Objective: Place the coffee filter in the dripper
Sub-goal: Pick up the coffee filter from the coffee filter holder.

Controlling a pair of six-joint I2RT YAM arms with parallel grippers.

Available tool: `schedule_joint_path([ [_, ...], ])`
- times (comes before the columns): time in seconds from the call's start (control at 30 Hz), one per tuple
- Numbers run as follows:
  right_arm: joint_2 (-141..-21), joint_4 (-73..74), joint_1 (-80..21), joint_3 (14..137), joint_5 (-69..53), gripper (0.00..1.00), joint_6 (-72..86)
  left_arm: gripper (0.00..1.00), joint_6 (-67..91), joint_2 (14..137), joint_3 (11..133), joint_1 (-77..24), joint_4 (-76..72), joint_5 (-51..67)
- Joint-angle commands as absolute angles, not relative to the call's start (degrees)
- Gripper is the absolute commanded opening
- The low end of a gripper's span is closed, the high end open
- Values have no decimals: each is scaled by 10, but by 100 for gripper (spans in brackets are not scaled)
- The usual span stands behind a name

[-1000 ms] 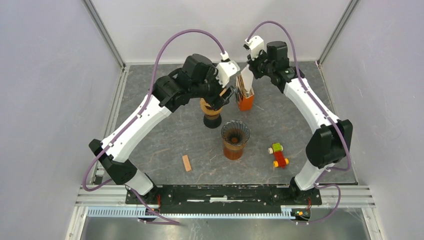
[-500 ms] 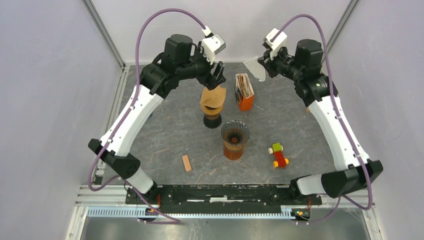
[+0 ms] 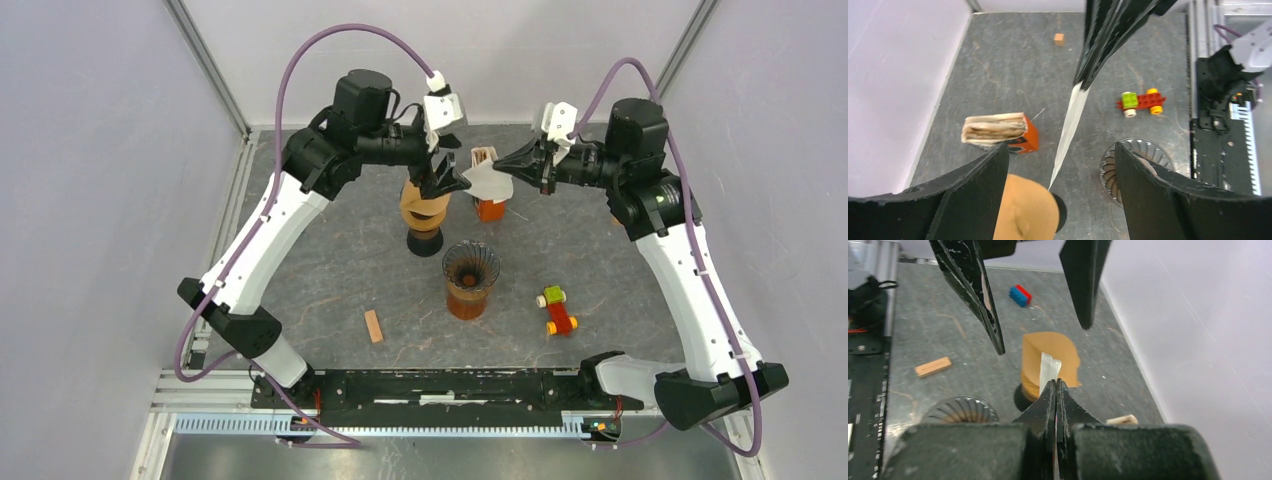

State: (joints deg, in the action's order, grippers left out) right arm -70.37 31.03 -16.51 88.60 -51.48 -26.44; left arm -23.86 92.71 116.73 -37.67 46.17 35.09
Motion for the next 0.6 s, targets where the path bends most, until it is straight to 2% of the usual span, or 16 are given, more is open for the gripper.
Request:
schedule_joint_path([
  [0.0,-689,297,-170,867,-601,0,-248,82,-283,905,1174,-395,479,410],
  [0.1,-683,279,-172,859,-615,0,-229,79,-282,901,1154,-406,479,419],
  [0.3,-673,245,-174,840,-633,0,-191,58,-288,902,1126,-419,479,412],
  [0.4,-670,236,-174,840,-637,0,-178,53,-296,895,1111,-420,479,409],
  [0.5,-668,224,-174,841,-644,0,-163,39,-300,891,1099,-420,479,401],
  [0.57,-667,217,-174,840,-647,0,-155,25,-303,887,1091,-420,479,398],
])
